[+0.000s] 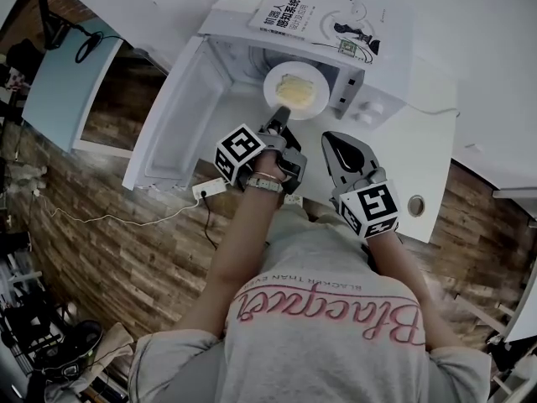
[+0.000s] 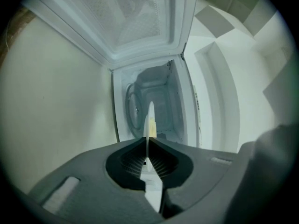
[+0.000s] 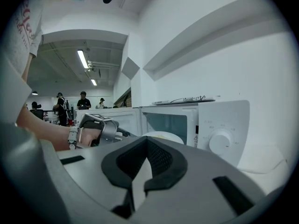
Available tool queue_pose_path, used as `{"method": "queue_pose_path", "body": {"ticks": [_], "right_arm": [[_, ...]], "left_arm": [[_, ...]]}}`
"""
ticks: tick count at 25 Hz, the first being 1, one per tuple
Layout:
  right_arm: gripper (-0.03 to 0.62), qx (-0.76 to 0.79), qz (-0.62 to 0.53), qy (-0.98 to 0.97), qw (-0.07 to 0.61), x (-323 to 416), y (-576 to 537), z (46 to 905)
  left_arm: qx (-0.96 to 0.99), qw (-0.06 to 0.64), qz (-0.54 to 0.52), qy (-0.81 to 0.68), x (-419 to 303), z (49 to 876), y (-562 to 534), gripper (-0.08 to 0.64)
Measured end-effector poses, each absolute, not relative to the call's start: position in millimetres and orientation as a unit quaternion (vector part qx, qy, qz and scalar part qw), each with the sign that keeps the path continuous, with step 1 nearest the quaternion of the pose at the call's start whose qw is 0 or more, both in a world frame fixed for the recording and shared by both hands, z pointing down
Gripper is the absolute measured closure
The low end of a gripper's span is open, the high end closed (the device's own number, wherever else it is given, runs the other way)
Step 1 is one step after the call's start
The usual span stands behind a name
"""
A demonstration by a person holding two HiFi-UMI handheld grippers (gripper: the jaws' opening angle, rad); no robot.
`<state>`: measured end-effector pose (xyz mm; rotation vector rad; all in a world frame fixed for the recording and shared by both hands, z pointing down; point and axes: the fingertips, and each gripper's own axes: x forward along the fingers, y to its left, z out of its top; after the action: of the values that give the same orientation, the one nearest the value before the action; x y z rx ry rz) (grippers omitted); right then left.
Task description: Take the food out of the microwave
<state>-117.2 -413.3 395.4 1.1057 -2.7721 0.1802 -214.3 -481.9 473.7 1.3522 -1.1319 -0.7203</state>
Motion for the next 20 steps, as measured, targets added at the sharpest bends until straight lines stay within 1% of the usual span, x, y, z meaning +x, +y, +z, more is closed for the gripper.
{"method": "queue_pose_path", "body": {"ticks": [5,20], "right_arm": [[0.584,0.373,0.058,-0.924,0.067,-112.6,-399.8,389.1],[0.584,0.377,0.058,-0.923,0.053,-105.9,-373.8,376.7]], "left_arm": [[0.571,0.579,-0.34,-0.472,-211.1,464.2,-458.6,0.541],[0.578,0.561,-0.365,-0.468,-200.7,436.1,-401.3,0.541]]}}
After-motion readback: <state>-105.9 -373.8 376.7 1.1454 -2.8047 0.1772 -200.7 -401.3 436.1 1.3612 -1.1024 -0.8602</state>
